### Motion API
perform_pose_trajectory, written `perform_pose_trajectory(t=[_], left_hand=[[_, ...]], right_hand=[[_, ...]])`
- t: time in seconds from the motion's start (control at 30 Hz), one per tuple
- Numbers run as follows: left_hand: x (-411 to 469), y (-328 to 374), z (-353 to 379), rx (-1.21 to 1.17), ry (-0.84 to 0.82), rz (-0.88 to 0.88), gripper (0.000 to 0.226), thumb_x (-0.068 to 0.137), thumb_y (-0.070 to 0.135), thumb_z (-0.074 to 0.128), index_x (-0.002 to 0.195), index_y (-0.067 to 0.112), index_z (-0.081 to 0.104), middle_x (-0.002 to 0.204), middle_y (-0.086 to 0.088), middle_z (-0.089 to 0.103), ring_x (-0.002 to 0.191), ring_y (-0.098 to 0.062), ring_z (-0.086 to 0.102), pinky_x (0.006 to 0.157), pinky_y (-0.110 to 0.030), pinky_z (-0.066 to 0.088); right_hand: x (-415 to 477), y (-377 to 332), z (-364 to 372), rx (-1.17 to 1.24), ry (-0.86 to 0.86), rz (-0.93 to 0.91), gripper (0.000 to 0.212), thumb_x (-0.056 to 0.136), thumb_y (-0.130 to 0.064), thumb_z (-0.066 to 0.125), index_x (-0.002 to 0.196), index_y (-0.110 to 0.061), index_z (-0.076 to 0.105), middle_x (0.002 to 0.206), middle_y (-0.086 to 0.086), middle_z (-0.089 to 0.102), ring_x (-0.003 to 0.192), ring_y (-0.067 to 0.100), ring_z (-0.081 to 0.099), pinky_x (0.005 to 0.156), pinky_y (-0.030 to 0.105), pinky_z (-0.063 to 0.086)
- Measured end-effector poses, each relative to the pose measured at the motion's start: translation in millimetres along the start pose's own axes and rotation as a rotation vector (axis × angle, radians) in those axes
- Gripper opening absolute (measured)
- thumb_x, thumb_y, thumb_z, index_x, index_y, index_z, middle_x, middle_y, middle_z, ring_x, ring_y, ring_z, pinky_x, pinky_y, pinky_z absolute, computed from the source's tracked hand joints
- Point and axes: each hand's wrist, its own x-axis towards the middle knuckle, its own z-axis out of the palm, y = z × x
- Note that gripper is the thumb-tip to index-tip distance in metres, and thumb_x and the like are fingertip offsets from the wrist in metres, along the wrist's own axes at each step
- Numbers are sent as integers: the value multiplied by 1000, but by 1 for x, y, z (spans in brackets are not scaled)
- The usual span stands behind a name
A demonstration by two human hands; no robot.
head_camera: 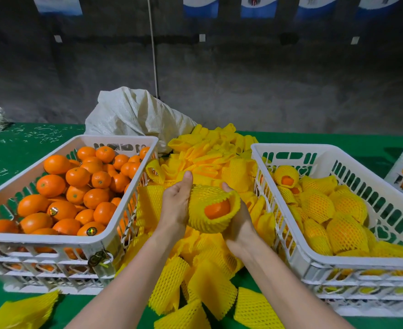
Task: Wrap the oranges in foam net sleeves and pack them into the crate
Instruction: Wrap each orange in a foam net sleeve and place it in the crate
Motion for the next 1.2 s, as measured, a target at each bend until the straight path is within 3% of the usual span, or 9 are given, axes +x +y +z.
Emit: perform_pose_trajectory(t=[0.13,0.27,0.43,0.53,0.73,0.87,1.0,1.1,1.2], left_hand=[[-1,0,3,46,-35,50,42,97,26,43,60,8,51,54,-4,58,53,-13,55,48,-19,44],[-10,-2,2,121,-17,68,35,97,26,43,75,2,53,78,-18,52,78,-28,46,65,-36,38],[-18,1,-4,-114,-229,-581,61,89,65,33,109,16,63,113,-16,66,100,-38,59,84,-49,45],[-18,1,0,-283,-276,-643,58,89,60,41,104,10,65,95,-18,72,84,-34,67,77,-46,49],[-15,-2,6,-233,-307,-597,48,84,50,54,104,7,67,84,-15,72,69,-25,70,61,-30,58],[-17,-4,8,-163,-339,-586,44,69,49,62,91,12,72,88,-14,73,73,-25,70,66,-31,56],[-18,-4,8,-135,-337,-594,48,67,47,64,98,10,70,91,-15,72,81,-28,67,77,-35,51],[-20,-3,9,-149,-346,-593,45,66,46,64,94,11,69,83,-14,73,69,-25,69,67,-31,55],[-21,3,12,-134,-296,-534,42,75,45,63,101,13,66,81,-12,72,68,-24,70,60,-31,56]], right_hand=[[-1,3,-2,96,3,-5,37,95,-34,44,122,-15,60,95,9,70,85,22,64,78,33,50],[3,8,-9,22,-27,-105,40,91,-36,47,67,-25,77,70,-1,73,64,11,69,58,25,52],[2,0,-13,-184,39,-275,37,84,-52,49,105,-29,68,110,-5,69,98,12,66,78,29,55],[2,-2,-20,-311,65,-347,33,94,-36,46,126,-30,51,112,-22,55,98,-9,55,80,13,47],[-7,-12,-16,-467,147,-599,44,86,-50,54,55,-20,45,51,-3,36,51,11,34,49,24,30],[-3,-17,-18,-401,181,-401,54,89,-44,51,84,9,61,80,27,60,80,39,59,70,42,49],[0,-22,-23,-417,139,-267,30,95,-32,49,87,-11,70,72,-3,71,79,3,66,61,18,52],[0,-14,-24,-447,180,-308,48,94,-32,50,98,16,59,96,33,61,89,35,62,74,38,50],[-7,-8,-24,-484,141,-367,34,90,-46,44,99,-15,57,101,11,56,97,19,52,78,27,44]])
